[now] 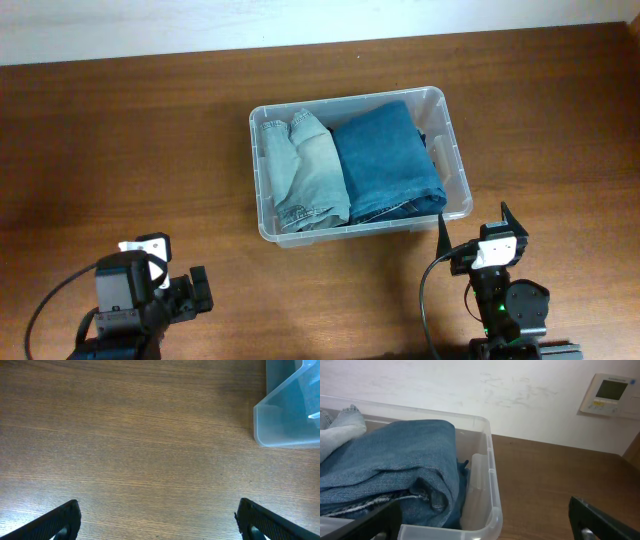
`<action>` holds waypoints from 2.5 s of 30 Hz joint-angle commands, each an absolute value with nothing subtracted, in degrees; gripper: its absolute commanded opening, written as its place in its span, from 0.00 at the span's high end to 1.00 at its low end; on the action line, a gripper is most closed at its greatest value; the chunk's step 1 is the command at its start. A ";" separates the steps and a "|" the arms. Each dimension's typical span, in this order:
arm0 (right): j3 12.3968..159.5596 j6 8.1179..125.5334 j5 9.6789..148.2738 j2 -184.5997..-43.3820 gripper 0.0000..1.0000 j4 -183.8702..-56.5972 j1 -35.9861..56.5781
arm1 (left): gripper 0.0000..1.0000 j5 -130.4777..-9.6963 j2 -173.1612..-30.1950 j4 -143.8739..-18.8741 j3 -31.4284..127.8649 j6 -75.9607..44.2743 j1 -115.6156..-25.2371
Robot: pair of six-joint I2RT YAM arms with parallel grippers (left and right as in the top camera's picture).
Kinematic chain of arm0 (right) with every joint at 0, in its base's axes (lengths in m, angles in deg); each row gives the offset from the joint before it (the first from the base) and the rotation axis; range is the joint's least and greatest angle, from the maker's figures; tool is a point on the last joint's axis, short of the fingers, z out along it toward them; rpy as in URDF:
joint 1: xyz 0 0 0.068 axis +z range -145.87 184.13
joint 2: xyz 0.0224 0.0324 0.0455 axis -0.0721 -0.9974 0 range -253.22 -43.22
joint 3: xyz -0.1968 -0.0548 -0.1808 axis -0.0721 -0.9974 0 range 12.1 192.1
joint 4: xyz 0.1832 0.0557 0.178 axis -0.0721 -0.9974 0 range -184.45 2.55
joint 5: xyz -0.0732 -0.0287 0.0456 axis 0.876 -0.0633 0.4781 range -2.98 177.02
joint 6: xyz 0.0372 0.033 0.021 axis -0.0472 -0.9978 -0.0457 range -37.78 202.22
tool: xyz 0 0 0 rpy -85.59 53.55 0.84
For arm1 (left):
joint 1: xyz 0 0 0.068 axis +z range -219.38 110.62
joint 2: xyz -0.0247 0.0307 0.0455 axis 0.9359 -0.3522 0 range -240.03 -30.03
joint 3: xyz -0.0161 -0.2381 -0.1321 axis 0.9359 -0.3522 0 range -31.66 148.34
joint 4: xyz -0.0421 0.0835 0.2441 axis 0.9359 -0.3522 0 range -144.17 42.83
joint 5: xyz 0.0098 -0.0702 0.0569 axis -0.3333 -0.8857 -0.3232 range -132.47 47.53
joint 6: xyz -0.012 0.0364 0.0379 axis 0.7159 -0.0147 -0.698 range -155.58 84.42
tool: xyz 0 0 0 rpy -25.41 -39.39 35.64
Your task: Pack container
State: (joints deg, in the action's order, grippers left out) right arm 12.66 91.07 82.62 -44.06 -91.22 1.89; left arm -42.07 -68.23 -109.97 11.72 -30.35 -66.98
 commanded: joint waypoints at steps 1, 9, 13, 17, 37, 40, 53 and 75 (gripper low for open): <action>12.42 90.80 81.46 -43.53 0.02 -91.37 2.02 | 0.01 -42.68 -68.05 -109.82 11.65 -30.28 -66.85; 12.42 90.80 81.46 -43.53 0.01 -91.37 2.02 | 0.01 -42.68 -65.23 -109.80 11.30 -30.28 -66.87; 12.42 90.80 81.46 -43.53 0.01 -91.37 2.02 | 0.01 -42.04 -56.36 -108.36 7.41 -31.13 -66.87; 12.42 90.80 81.46 -43.53 0.01 -91.37 2.02 | 0.01 -42.28 -45.67 -96.82 -0.98 -33.16 -66.94; 12.42 90.80 81.46 -43.53 0.01 -91.35 2.02 | 0.01 -47.20 -30.70 -52.49 -30.55 -44.46 -67.99; 12.42 90.80 81.46 -43.53 0.01 -91.37 2.02 | 0.01 -47.20 -30.70 -52.56 -30.55 -44.49 -67.99; 12.42 90.80 81.46 -43.53 0.01 -91.37 2.02 | 0.01 -47.20 -30.70 -52.56 -30.55 -44.46 -67.99; 12.42 90.80 81.46 -43.53 0.01 -91.37 2.02 | 0.01 -47.20 -30.70 -52.56 -30.55 -44.46 -67.99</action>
State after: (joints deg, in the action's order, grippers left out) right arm 12.66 91.02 82.42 -44.02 -91.13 1.89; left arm -46.37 -30.98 -52.40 -30.38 -43.39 -67.75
